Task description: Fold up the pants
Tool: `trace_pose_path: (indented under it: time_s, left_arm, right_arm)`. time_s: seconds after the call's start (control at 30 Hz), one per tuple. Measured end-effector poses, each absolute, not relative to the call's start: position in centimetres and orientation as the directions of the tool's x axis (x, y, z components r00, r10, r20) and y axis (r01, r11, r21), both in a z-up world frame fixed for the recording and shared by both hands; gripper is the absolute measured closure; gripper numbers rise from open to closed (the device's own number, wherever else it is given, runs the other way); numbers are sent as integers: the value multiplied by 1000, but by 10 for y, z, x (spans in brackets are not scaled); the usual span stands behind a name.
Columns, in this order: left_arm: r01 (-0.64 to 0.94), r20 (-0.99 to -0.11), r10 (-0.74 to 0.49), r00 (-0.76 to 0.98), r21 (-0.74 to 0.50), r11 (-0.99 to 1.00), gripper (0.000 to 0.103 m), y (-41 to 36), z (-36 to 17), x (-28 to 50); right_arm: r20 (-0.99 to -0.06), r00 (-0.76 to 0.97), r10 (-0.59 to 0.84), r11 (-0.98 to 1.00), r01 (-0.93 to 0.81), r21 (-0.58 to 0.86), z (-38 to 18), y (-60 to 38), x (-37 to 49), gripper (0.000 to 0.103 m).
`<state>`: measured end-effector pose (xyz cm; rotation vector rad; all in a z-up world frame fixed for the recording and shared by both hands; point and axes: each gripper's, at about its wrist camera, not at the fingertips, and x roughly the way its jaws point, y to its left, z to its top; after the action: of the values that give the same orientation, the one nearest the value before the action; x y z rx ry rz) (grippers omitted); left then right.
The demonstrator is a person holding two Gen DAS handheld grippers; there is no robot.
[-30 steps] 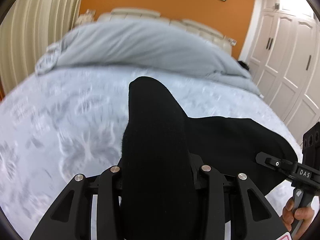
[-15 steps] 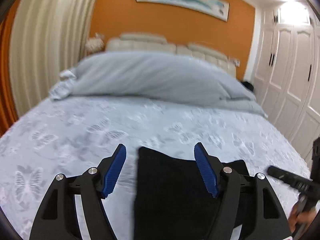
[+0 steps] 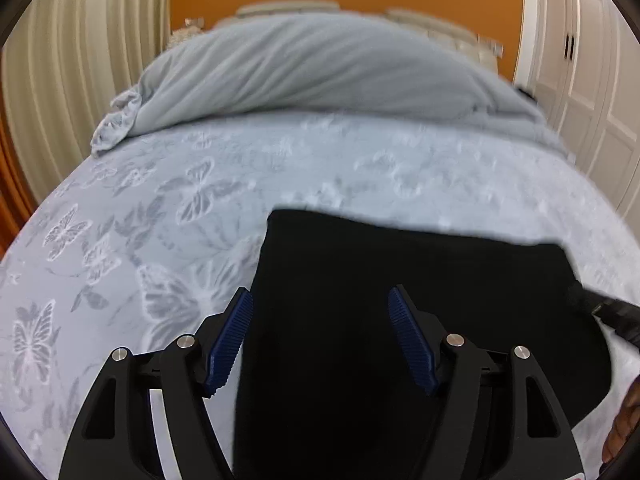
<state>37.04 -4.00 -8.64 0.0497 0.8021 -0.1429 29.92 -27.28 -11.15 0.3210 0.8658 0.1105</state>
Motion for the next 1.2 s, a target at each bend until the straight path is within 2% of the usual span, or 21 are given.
trace_pose_path:
  time_s: [0.03, 0.07, 0.17, 0.2, 0.27, 0.3, 0.37, 0.4, 0.47, 0.57, 0.7, 0.73, 0.77, 0.8, 0.87, 0.97, 1.0, 1.07, 1.2]
  left_arm:
    - [125, -735, -79, 673, 8, 992, 38, -37, -90, 373]
    - [112, -744, -75, 664, -1, 994, 40, -33, -91, 368]
    - [106, -718, -90, 690, -23, 994, 40, -25, -71, 334]
    - [104, -701, -77, 709, -4, 995, 40, -24, -64, 323]
    - [120, -676, -73, 733, 22, 993, 39, -23, -52, 300]
    - [124, -676, -70, 733, 32, 992, 39, -23, -49, 294]
    - [122, -690, -59, 721, 43, 992, 39, -23, -47, 283]
    - [112, -697, -53, 715, 39, 993, 39, -21, -45, 277]
    - [115, -695, -73, 715, 14, 993, 39, -18, -37, 262]
    - [125, -679, -73, 730, 28, 992, 39, -15, -23, 237]
    - [132, -654, -68, 753, 50, 990, 39, -14, -9, 197]
    - [129, -646, -62, 761, 58, 990, 39, -14, -6, 185]
    - [125, -638, -53, 768, 69, 990, 39, -14, -3, 170]
    - [129, -634, -55, 771, 71, 989, 39, -14, -1, 161]
    - [130, -621, -57, 782, 72, 989, 37, -12, 2, 133]
    - [129, -596, -68, 800, 60, 990, 21, -9, -4, 102]
    - [123, -590, -66, 805, 58, 991, 18, -7, -10, 94]
    - [121, -603, -70, 795, 45, 992, 18, -5, -23, 90]
    - [114, -633, -90, 768, -4, 994, 18, 1, -42, 95]
  right_arm:
    - [-734, 649, 202, 939, 84, 333, -98, -275, 289, 97]
    - [-718, 668, 195, 939, 85, 334, -83, -273, 277, 90]
    - [-678, 707, 201, 954, 15, 299, -56, -259, 239, 90]
    - [-698, 689, 194, 961, 8, 275, -61, -253, 232, 90]
    - [-794, 589, 150, 977, 33, 209, -98, -252, 234, 91]
    - [-805, 576, 144, 978, 43, 205, -109, -256, 234, 93]
    - [-791, 600, 119, 967, 112, 230, -99, -268, 225, 92]
    - [-790, 605, 97, 962, 146, 230, -90, -269, 216, 88]
    - [-754, 642, 138, 955, 115, 272, -63, -268, 198, 88]
    - [-708, 700, 97, 968, 99, 231, -26, -256, 161, 88]
    - [-652, 758, 17, 985, 101, 143, -5, -232, 114, 87]
    - [-638, 770, -6, 987, 109, 121, -2, -227, 102, 83]
    - [-624, 781, -30, 988, 119, 102, 1, -220, 87, 63]
    - [-608, 793, -37, 987, 122, 99, 1, -216, 76, 36]
    - [-565, 823, -51, 986, 130, 101, 1, -212, 51, 21]
    - [-557, 822, -117, 986, 161, 31, -14, -200, 27, 12]
    - [-578, 807, -121, 986, 163, 21, -23, -198, 26, 11]
    - [-624, 776, -95, 989, 147, 33, -37, -196, 28, 11]
    - [-632, 763, -132, 986, 169, -2, -52, -195, 29, 11]
